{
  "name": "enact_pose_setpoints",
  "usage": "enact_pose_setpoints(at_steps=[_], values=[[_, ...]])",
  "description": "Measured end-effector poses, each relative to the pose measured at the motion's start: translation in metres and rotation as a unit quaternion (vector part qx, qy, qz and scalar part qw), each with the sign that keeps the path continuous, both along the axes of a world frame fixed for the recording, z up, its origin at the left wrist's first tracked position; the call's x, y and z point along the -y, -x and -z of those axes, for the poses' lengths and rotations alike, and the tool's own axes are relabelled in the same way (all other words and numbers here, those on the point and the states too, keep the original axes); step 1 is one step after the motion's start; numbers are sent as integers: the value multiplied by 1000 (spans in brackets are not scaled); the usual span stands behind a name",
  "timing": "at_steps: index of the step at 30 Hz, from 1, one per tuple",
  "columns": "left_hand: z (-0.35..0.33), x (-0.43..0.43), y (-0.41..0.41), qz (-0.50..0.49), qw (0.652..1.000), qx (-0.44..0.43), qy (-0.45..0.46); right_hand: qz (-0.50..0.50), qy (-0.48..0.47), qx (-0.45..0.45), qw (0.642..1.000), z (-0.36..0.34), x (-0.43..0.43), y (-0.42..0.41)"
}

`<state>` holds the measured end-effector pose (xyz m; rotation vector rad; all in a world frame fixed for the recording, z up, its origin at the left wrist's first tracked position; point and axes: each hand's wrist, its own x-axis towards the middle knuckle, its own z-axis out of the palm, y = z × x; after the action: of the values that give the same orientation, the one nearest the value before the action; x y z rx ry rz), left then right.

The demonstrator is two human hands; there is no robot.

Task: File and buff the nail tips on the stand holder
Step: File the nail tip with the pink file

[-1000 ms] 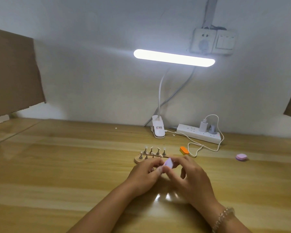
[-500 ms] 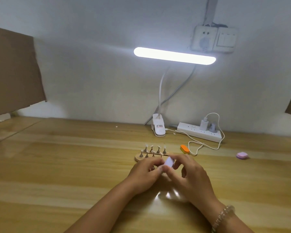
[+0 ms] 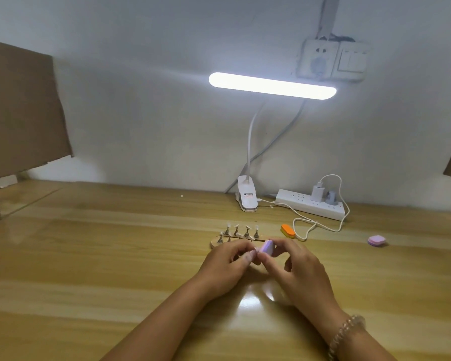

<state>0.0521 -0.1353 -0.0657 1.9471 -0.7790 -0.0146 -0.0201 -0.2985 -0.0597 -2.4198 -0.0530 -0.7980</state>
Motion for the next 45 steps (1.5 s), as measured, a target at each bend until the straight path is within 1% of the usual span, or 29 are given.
enact_pose_setpoints(at_steps=[2, 3, 5, 7, 10, 11, 13, 14, 16, 18, 19, 21, 23, 25, 27, 29, 32, 33, 35, 37, 39, 43, 45], values=[[0, -1, 0, 5, 1000, -4, -1, -10, 48, 12, 999, 3, -1, 2], [-1, -1, 0, 7, 1000, -7, 0, -24, 54, 13, 998, 4, -2, 3], [-2, -1, 1, 5, 1000, -10, 5, -28, 15, 1, 1000, 1, -2, 1], [-3, -1, 1, 3, 1000, -10, 4, -4, -7, 3, 1000, 2, 1, -2], [-3, -2, 2, 11, 1000, -3, 0, -32, 41, 16, 999, 4, -1, 1], [-3, -2, 2, 10, 1000, -2, -2, -43, 36, 11, 998, 4, -2, 2], [-3, -2, 2, 5, 1000, 1, -5, -32, -13, 7, 999, 2, -1, -2], [-3, -1, 2, 3, 1000, 1, -7, -20, -23, 8, 1000, 2, 1, -4], [-2, -1, 1, 8, 1000, -5, -4, -7, 1, 12, 1000, 2, 2, -2], [-2, -1, 1, 18, 1000, -11, 9, -16, 27, 13, 999, 3, -1, 1], [-2, -2, 1, 19, 1000, -14, 18, -17, 18, 7, 1000, 3, -1, 1], [-2, -1, 1, 15, 999, -28, 42, 8, -36, -2, 999, 2, 4, -4], [-2, 1, 2, 11, 997, -43, 64, 34, -77, 10, 996, 2, 10, -5], [-2, 1, 2, 7, 996, -52, 72, 15, -60, 20, 998, 2, 7, -1], [-2, 0, 1, 4, 997, -45, 65, -30, -9, 15, 999, 3, -2, 4], [-2, 0, 1, 0, 998, -36, 55, -41, 18, 4, 999, 1, -7, 3], [-2, 0, 1, 5, 998, -36, 49, -2, -8, 1, 1000, 1, -2, 0], [-2, 0, 1, 10, 998, -34, 45, 2, 5, 4, 1000, 2, -1, 1], [-2, 0, 1, 16, 999, -35, 38, -9, 41, 5, 999, 4, -2, 3], [-2, 0, 1, 13, 998, -39, 46, -13, 31, -4, 999, 3, -5, 3], [-1, -1, 0, 8, 998, -44, 51, 7, 13, 3, 1000, 2, -5, 2], [0, -3, 1, 7, 999, -39, 32, -16, 47, -16, 999, 4, -5, 5], [-2, -2, 2, 5, 998, -56, 40, -5, 9, -15, 1000, 2, -3, 3]])
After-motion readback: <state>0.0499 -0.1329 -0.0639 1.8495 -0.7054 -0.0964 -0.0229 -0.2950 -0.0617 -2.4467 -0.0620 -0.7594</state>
